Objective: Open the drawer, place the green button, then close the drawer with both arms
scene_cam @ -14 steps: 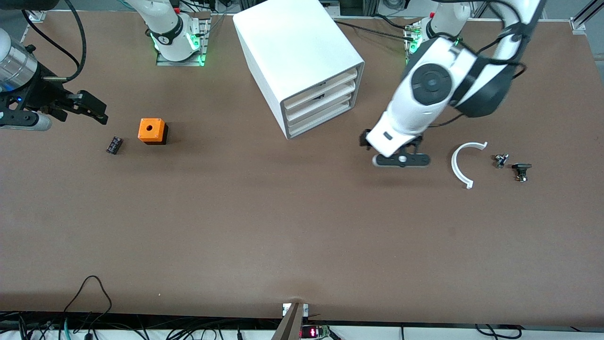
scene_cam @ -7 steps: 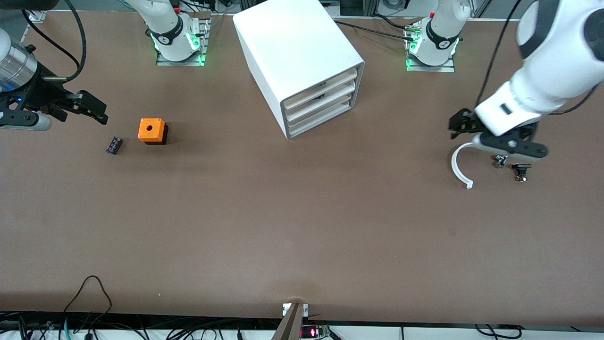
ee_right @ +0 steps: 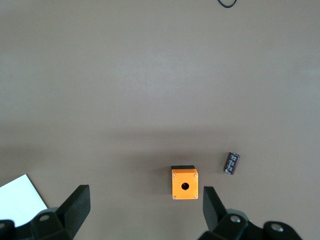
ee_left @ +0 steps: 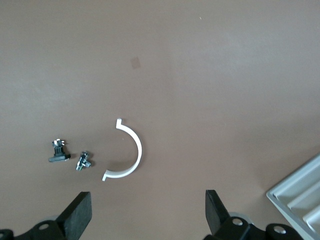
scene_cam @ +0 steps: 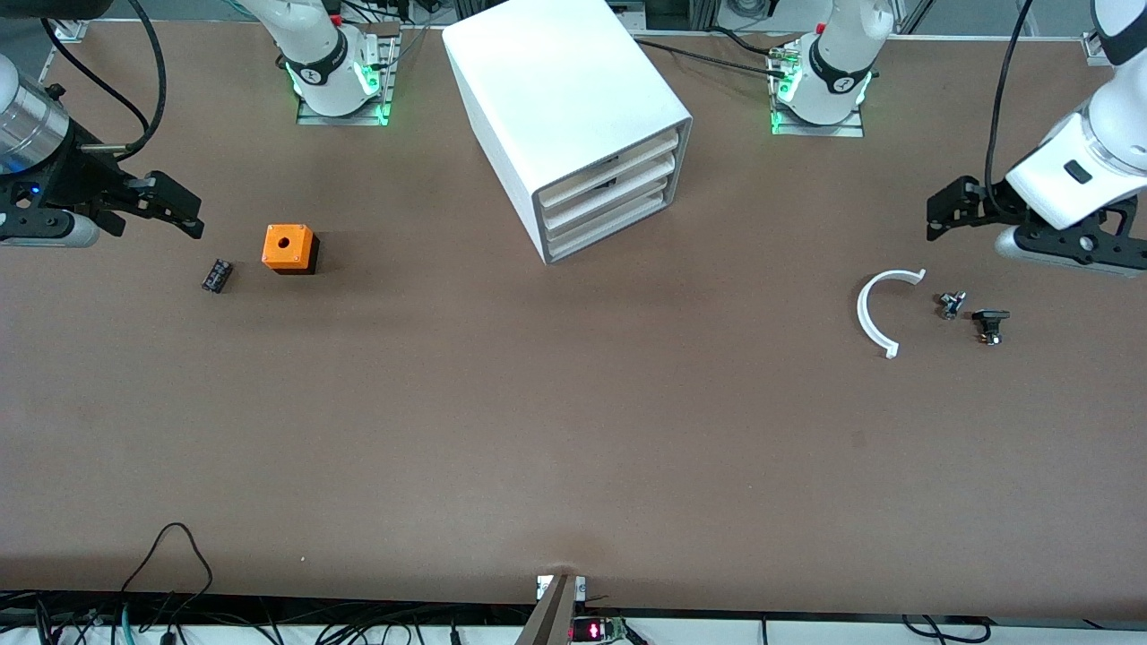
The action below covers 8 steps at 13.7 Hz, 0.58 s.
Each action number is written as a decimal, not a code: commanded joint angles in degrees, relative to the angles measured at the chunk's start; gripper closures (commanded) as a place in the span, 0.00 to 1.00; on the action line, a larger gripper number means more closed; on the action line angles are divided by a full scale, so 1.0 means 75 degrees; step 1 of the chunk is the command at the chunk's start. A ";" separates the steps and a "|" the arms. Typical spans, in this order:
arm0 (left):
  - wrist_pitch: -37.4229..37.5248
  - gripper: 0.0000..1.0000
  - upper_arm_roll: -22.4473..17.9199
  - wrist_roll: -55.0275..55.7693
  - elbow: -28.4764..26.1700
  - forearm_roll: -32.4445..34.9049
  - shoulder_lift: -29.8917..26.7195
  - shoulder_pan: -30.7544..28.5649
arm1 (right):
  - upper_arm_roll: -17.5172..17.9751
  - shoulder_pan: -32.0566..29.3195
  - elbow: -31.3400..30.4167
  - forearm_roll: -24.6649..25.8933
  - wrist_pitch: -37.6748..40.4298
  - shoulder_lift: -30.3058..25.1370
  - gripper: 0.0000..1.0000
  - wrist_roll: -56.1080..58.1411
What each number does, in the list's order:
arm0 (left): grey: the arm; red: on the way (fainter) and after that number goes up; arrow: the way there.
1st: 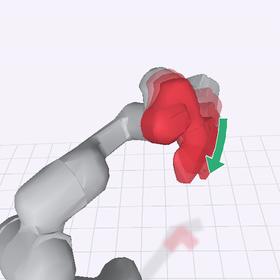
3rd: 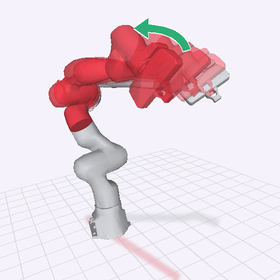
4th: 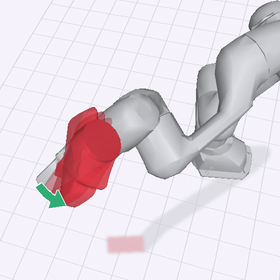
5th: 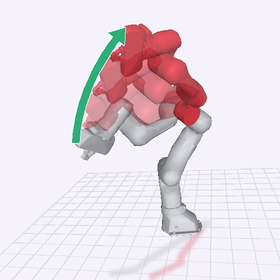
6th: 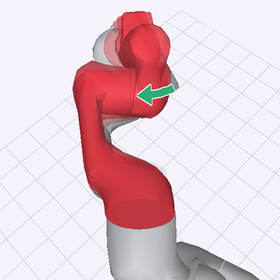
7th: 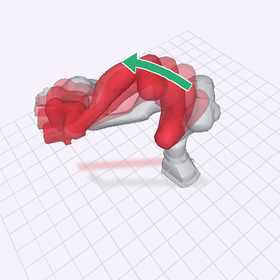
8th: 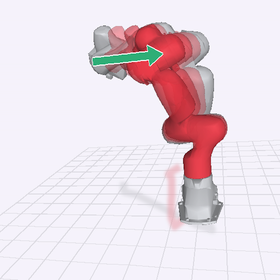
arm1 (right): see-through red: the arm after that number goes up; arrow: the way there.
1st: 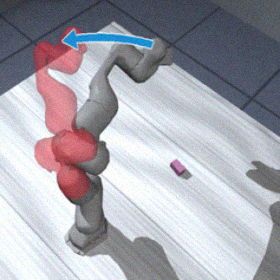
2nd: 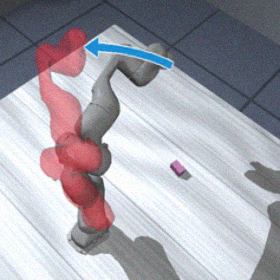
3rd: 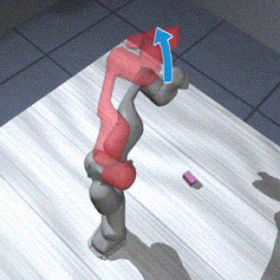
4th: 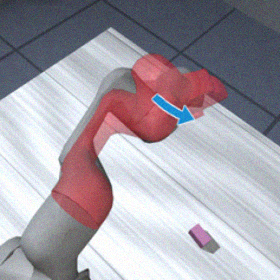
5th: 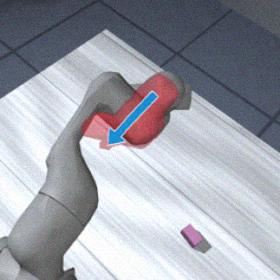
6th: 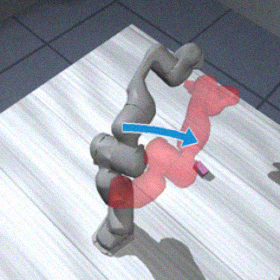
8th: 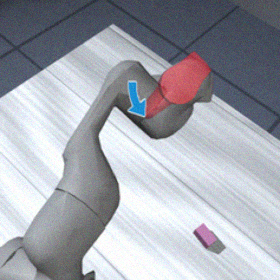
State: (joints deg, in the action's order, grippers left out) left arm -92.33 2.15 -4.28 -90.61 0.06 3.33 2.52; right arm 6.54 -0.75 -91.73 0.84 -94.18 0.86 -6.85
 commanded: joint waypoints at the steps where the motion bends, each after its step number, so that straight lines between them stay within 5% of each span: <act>1: -0.0369 0.00 -0.0088 0.0008 -0.0048 -0.0045 0.0013 0.0121 | 0.0053 -0.0064 -0.0085 -0.0042 -0.0064 -0.0115 0.00 0.0164; 8: 0.0193 0.00 -0.0099 0.0008 -0.0037 0.0074 -0.0116 0.0015 | 0.0053 -0.0064 -0.0085 -0.0054 -0.0041 -0.0115 0.00 0.0164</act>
State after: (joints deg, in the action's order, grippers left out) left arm -91.81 1.67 -4.17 -90.76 0.03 3.26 2.59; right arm 6.56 -0.75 -91.73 0.84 -94.18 0.86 -6.50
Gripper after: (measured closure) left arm 0.000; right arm 0.000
